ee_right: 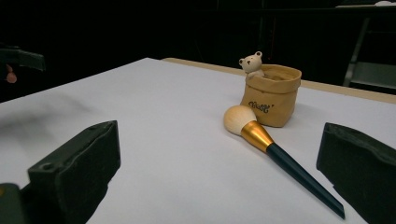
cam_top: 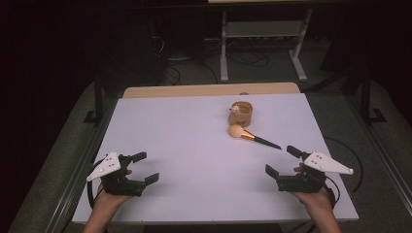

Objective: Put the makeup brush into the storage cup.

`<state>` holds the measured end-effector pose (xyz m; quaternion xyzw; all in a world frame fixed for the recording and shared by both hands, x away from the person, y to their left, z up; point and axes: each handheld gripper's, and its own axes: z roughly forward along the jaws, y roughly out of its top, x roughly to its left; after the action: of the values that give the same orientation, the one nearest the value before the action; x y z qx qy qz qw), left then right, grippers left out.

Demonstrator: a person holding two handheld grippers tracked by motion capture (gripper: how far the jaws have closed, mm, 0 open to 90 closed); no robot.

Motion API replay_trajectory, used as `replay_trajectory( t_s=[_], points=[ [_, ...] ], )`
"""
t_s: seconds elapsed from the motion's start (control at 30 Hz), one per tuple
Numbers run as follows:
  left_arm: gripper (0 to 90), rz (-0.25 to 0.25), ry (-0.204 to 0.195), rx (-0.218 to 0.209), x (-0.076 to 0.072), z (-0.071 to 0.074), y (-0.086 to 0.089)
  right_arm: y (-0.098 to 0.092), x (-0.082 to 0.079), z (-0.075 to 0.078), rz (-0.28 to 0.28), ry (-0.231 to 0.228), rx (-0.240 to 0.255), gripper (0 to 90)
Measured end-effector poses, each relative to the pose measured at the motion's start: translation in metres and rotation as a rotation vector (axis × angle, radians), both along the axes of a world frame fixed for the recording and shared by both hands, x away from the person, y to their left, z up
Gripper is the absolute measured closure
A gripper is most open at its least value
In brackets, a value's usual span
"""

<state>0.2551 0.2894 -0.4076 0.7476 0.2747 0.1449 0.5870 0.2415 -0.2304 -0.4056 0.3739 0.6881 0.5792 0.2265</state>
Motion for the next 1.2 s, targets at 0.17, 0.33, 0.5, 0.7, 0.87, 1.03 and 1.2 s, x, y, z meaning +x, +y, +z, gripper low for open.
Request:
replay_trajectory(
  t_s=[0.17, 0.33, 0.5, 0.7, 0.87, 1.03, 1.2],
  points=[
    [9.8, -0.002, -0.003, -0.004, 0.0, 0.001, -0.001, -0.001, -0.001, 0.001, 0.001, -0.015, 0.003, 0.0],
    [9.9, -0.003, 0.0, -0.001, 0.002, 0.0, -0.002, -0.001, 0.001, 0.001, 0.002, -0.016, 0.001, 0.0],
    [9.9, -0.005, -0.005, -0.006, 0.003, 0.0, -0.002, 0.0, 0.002, 0.001, 0.003, -0.018, -0.006, 0.0],
    [9.9, -0.011, -0.003, -0.011, 0.003, -0.001, -0.002, 0.003, 0.007, 0.004, -0.003, -0.026, -0.008, 0.0],
    [9.9, -0.017, -0.013, 0.004, 0.002, -0.001, -0.001, 0.008, 0.012, 0.005, 0.003, -0.02, -0.023, 0.0],
    [9.9, -0.002, -0.013, -0.012, 0.0, 0.0, -0.001, 0.007, 0.017, 0.007, 0.001, -0.018, -0.01, 0.0],
    [9.9, -0.01, -0.01, -0.005, 0.0, 0.0, -0.002, 0.008, 0.022, 0.009, 0.001, -0.012, -0.001, 0.0]
  ],
)
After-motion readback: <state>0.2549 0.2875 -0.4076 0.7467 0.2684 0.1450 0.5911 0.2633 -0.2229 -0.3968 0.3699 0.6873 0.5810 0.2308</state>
